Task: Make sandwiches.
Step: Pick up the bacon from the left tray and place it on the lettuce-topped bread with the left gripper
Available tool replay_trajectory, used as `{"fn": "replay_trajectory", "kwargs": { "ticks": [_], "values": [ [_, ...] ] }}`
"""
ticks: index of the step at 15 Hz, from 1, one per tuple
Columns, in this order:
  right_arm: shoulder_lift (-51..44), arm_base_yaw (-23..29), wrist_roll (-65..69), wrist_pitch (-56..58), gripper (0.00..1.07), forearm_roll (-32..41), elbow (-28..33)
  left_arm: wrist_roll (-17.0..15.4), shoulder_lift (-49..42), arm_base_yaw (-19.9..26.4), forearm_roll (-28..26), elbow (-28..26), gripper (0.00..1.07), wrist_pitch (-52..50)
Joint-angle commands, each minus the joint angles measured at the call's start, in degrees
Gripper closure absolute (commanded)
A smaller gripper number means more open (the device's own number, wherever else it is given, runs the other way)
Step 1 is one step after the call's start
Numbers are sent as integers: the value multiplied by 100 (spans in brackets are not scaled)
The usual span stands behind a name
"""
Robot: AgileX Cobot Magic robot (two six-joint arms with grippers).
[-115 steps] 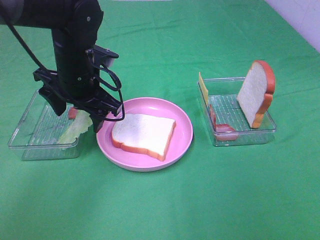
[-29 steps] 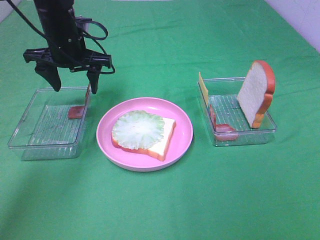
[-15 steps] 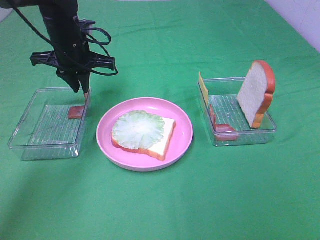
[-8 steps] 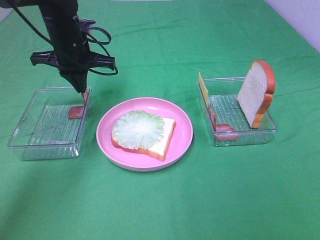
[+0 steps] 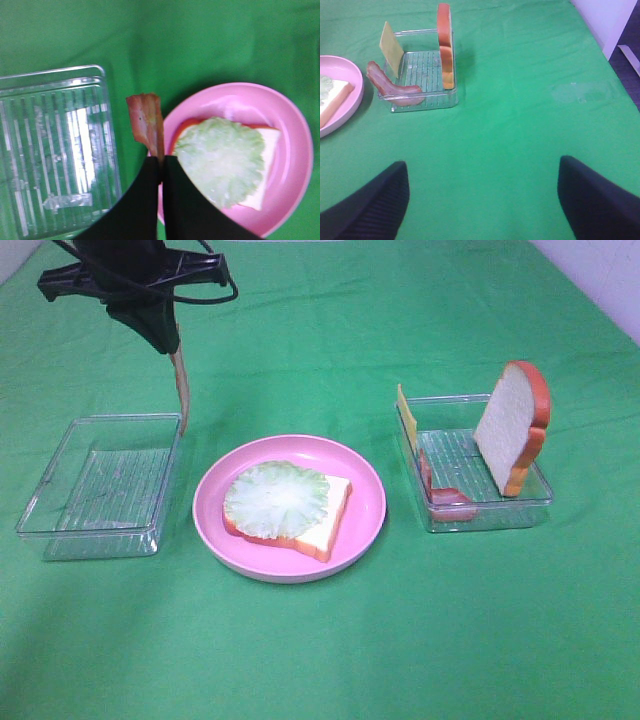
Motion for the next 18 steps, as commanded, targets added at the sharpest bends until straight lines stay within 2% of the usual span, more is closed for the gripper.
{"fn": "replay_trajectory", "kwargs": {
  "ticks": [1, 3, 5, 7, 9, 11, 15, 18],
  "values": [
    [-74, -34, -69, -46, 30, -17, 6, 441, -172, -57, -1037, -11, 107, 57],
    [-74, -34, -69, -46, 30, -17, 6, 848, -132, -252, -1793, -6, 107, -11],
    [-74, -34, -69, -46, 30, -17, 6, 1049, -40, -470, -2063, 23, 107, -126],
    [-74, -34, -69, -46, 30, -17, 6, 1054, 281, -888, -2269, 23, 107, -201],
    [-74, -34, -69, -46, 30, -17, 6, 1066, 504, -1003, -2011, 23, 107, -172],
    [-74, -34, -69, -46, 30, -17, 6, 877, 699, -997, -1604, 23, 107, -40],
    [-74, -34, -69, -46, 30, -17, 6, 808, 1077, -997, -1186, 23, 107, 378],
    [-74, -34, -69, -46, 30, -17, 6, 252, 1100, -997, -424, 23, 107, 407]
  ]
}}
